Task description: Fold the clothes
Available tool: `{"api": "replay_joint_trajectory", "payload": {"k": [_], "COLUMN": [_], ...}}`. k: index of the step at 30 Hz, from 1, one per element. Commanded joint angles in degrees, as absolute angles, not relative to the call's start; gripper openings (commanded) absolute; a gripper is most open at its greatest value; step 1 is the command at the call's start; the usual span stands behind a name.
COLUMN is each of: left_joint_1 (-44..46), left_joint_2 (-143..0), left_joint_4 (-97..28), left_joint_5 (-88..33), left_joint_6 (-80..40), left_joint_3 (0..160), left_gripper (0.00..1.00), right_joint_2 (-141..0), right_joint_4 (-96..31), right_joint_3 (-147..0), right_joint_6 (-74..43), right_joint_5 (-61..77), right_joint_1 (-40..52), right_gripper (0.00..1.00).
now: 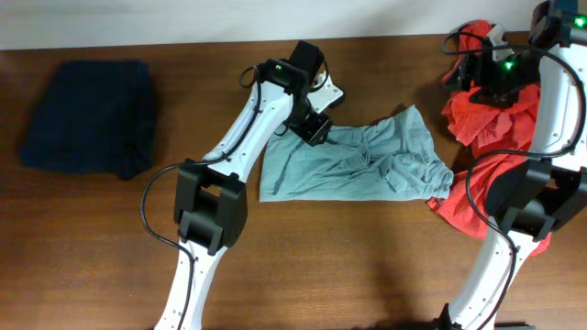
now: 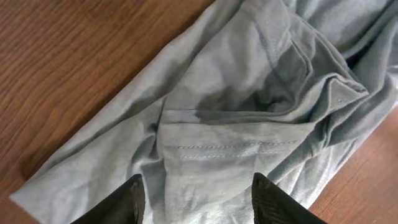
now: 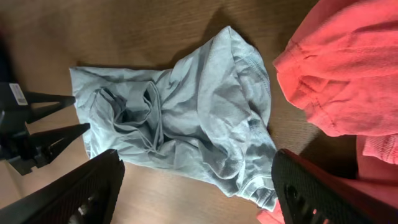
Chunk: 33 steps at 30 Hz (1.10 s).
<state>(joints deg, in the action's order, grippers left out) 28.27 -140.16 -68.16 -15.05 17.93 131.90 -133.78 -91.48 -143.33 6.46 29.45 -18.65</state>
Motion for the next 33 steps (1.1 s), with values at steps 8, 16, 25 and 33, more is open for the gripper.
{"api": "replay_joint_trajectory", "payload": {"k": [8,16,25,33], "left_joint_1": [28.38,28.38,28.45,30.81], "left_joint_2": [-144.44,-144.42,-144.27,-141.62], "left_joint_4": [-67.96,-66.85,-67.64,-75.22], "left_joint_5": [-18.70,-18.70,-18.76,-21.65], "left_joint_6": [20.10,20.03,16.21,16.16], "left_joint_3": [132.05,132.05,132.09,136.44], "left_gripper": [0.49,0.11,0.01,0.01], "right_joint_2": [-132.49,-132.49,-132.49,-132.49], "right_joint_4": [-91.64,-91.66,-91.66,-91.59], "right_joint_3": [-143.96,-143.94,-143.96,-143.96], "right_joint_6": [7.07,7.07,7.07,7.07], "right_joint_5": [27.81,27.83,27.83,27.83], "right_joint_1": [-18.39,-18.39,-18.39,-18.39], "right_gripper": [0.79,0.79,0.79,0.79]}}
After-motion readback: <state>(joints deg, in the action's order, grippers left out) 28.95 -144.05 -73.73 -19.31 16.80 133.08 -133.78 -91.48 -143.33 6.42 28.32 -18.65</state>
